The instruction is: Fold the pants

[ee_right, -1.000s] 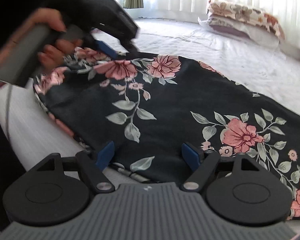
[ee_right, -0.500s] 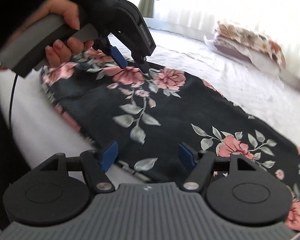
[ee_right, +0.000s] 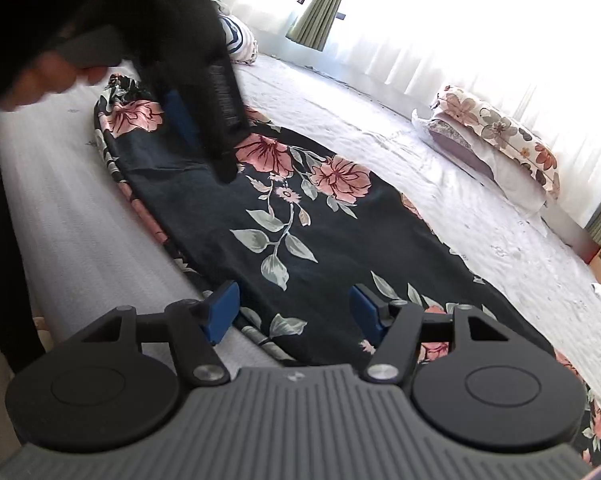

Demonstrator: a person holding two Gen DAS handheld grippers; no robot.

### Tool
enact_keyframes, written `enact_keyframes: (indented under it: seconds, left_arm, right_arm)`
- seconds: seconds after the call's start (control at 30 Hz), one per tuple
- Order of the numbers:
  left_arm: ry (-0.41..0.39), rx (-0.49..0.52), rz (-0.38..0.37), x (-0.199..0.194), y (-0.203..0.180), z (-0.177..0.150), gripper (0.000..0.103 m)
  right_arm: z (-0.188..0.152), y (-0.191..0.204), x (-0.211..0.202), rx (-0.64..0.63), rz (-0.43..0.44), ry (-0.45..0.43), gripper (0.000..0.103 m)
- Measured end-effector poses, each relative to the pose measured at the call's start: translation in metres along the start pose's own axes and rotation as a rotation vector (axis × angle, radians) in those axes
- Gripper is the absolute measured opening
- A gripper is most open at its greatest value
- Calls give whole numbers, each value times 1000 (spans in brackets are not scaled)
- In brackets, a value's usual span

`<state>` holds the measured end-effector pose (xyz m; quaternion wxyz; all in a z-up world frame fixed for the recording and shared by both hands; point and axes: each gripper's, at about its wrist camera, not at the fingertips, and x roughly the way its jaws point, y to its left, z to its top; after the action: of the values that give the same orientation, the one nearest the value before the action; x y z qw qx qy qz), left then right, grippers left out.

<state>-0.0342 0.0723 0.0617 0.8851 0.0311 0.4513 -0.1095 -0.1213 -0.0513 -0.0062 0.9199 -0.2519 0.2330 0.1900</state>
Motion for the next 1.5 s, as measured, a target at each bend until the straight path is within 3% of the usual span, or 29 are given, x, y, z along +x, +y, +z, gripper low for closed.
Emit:
enact_keyframes:
  seconds: [0.1,0.33,0.47,0.6,0.7,0.83,1.0,1.1,1.13,1.17,1.2,1.3,1.5]
  left_arm:
    - [18,-13,-29,-8,1,-8,43]
    - [34,112,-12,-12,-17,-19,43]
    - [31,155,-13,-12,-25,-22,43]
    - [44,175,-44,-14,-28,-23,43]
    - [43,148,-70,-14,-26,-19,43]
    - [46,40,-131,-13,-12,-5,43]
    - [33,61,-93,-8,-9,5,43]
    - [29,17,-128,-1,-7,14,43]
    - [24,0,-145,3,-6,19,43]
    - [21,-14,-159,7,-6,25,43]
    - [17,-27,-171,11,-6,32,43]
    - [5,-74,-187,24,-6,57,43]
    - [-29,-125,-186,63,-12,108,41]
  right_arm:
    - [-1,3,-3,-26,18,-4,74]
    - [-3,6,3,-46,-23,2,73]
    - [0,-4,9,23,-59,7,61]
    - [-3,-2,6,17,-14,7,57]
    - [-4,9,6,-55,-14,-5,57]
    - [-1,6,4,-45,64,-1,55]
    - [-4,6,6,-56,63,-21,55]
    - [-3,8,12,-42,68,-34,55]
    - [-2,9,16,-30,63,-38,49]
    - [1,9,23,3,51,-42,21]
    - [1,9,23,3,51,-42,7]
    - [2,8,25,66,53,-36,2]
    - [-5,1,5,146,161,-3,1]
